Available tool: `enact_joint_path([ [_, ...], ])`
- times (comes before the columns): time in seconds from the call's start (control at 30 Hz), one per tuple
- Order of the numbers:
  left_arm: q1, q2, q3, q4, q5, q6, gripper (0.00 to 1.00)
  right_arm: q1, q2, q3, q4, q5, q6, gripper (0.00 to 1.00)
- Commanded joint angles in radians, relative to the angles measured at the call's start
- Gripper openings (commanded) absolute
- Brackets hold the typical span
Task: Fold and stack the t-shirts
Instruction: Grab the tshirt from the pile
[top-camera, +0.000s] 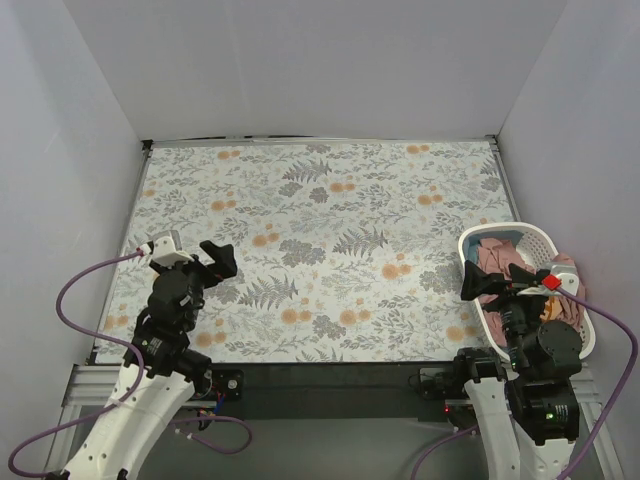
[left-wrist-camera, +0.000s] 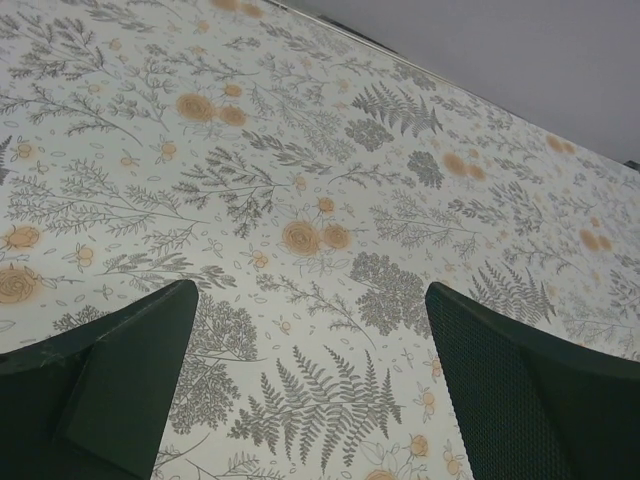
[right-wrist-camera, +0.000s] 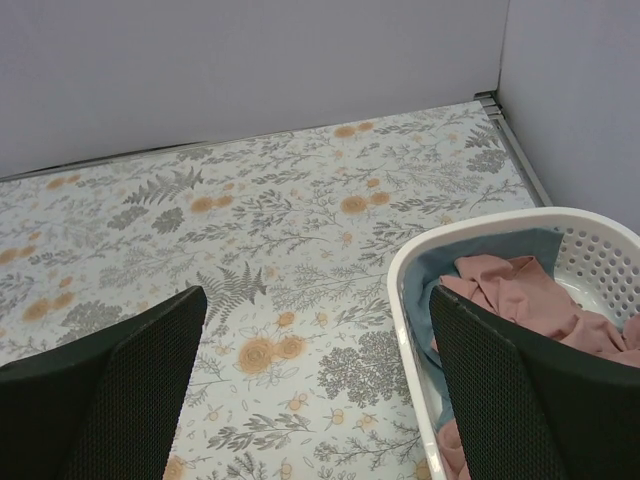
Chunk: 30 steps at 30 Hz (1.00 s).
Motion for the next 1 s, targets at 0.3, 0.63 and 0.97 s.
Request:
enact_joint_path([
  [0.3, -0.002, -0.029, -0.016, 0.116, 0.172, 0.027, 0.98, 0.006, 0.094, 0.015, 0.098, 0.106, -0.033, 0.98],
  [0.63, -0.011, -0.084, -0.036, 0.111, 0.14, 0.021, 0.98, 0.006, 0.54, 0.092, 0.07, 0.254, 0.078, 0.98],
  [0.97, -0.045, -0.159, -0.048, 0.105, 0.114, 0.015, 0.98, -0.104, 0.953, 0.15, -0.003, 0.626, 0.164, 0.98],
])
